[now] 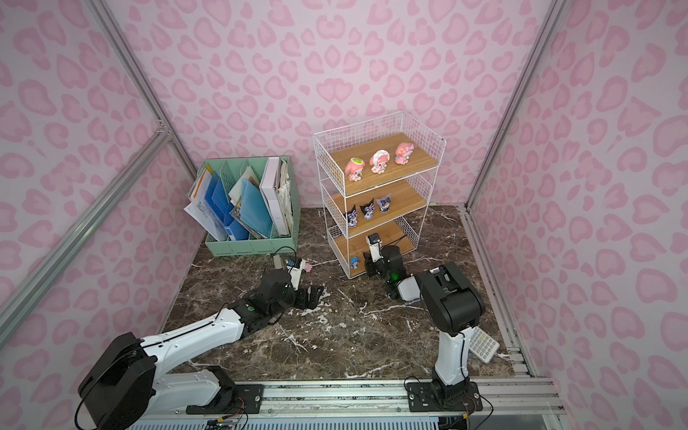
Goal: Organize plastic toys on shelves
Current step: Place the plastic toy on the shelf.
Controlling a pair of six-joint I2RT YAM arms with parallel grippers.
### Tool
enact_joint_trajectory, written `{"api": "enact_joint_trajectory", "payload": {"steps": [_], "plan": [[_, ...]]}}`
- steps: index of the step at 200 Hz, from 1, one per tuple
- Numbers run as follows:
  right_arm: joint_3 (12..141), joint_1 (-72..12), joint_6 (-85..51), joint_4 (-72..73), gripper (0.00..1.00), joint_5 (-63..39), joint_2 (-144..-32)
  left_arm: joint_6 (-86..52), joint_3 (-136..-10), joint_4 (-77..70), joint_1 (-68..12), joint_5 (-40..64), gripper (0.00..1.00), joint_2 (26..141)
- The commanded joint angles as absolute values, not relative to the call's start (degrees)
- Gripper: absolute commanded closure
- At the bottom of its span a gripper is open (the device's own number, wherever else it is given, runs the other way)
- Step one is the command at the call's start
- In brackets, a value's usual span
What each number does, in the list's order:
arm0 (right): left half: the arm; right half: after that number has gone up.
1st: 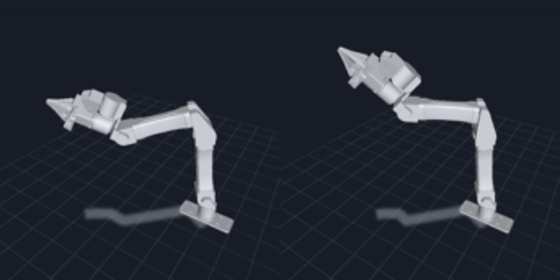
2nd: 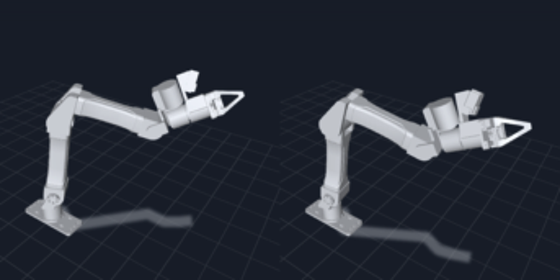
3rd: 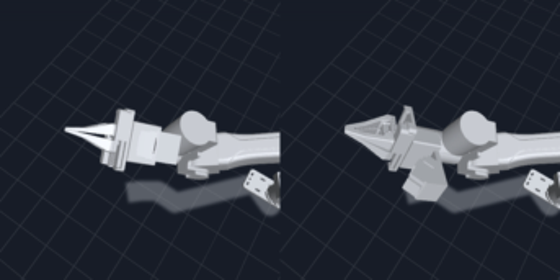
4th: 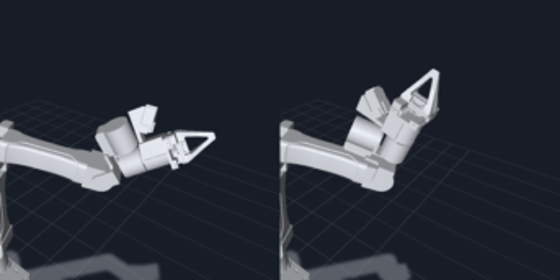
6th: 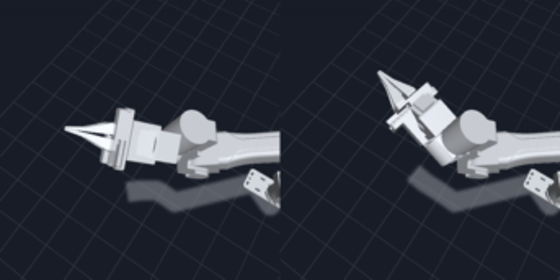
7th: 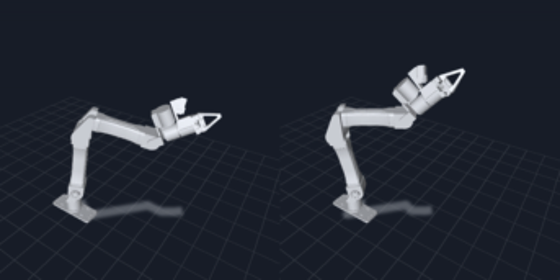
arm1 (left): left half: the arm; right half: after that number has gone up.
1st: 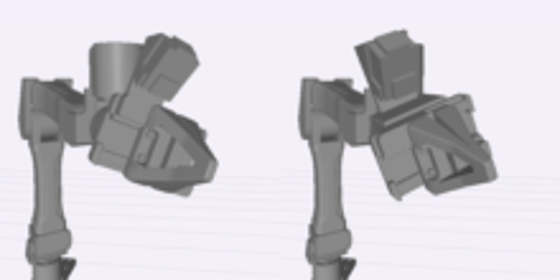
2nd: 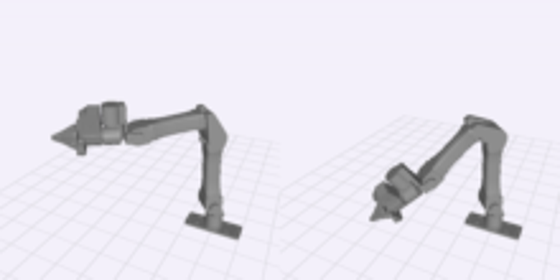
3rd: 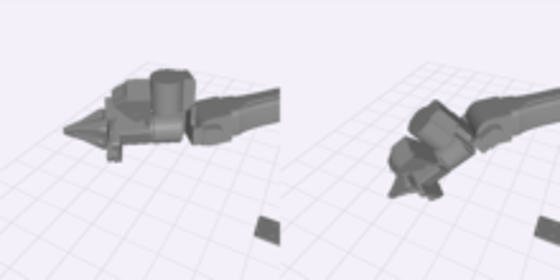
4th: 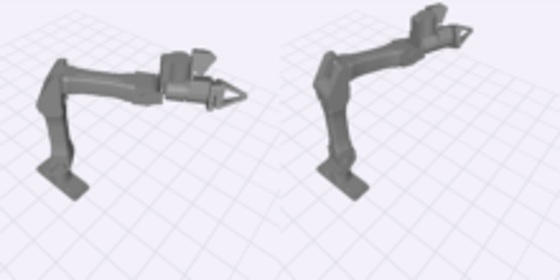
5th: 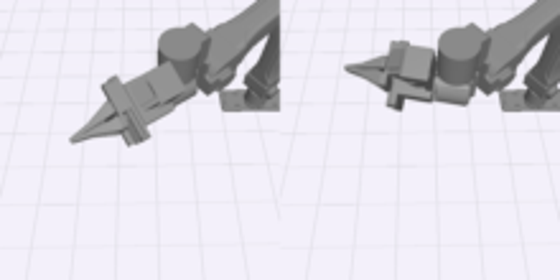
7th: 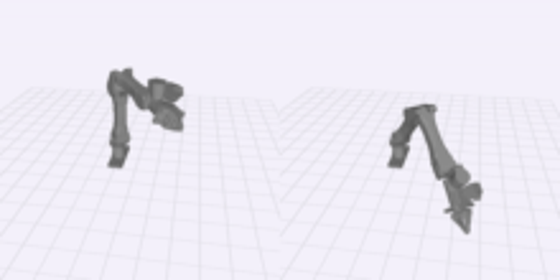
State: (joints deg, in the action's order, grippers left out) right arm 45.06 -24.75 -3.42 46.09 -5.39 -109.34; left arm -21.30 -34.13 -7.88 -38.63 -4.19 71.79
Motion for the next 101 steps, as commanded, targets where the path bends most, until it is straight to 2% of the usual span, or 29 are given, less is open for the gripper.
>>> {"api": "enact_joint_trajectory", "payload": {"steps": [1,58,101], "plan": [[45.98,-24.87,-4.21,44.71,0.74,-5.87,-109.68,-21.33,-34.01,-7.66,-38.67,-3.86,0.01,71.54],[46.57,-24.88,-4.57,44.2,0.69,-6.01,-110.04,-21.27,-33.75,-7.73,-38.67,-3.71,0.01,71.39],[46.37,-24.8,-4.74,44.54,0.58,-6.22,-109.82,-21.07,-33.71,-7.65,-38.65,-3.15,0.02,71.45]]}}
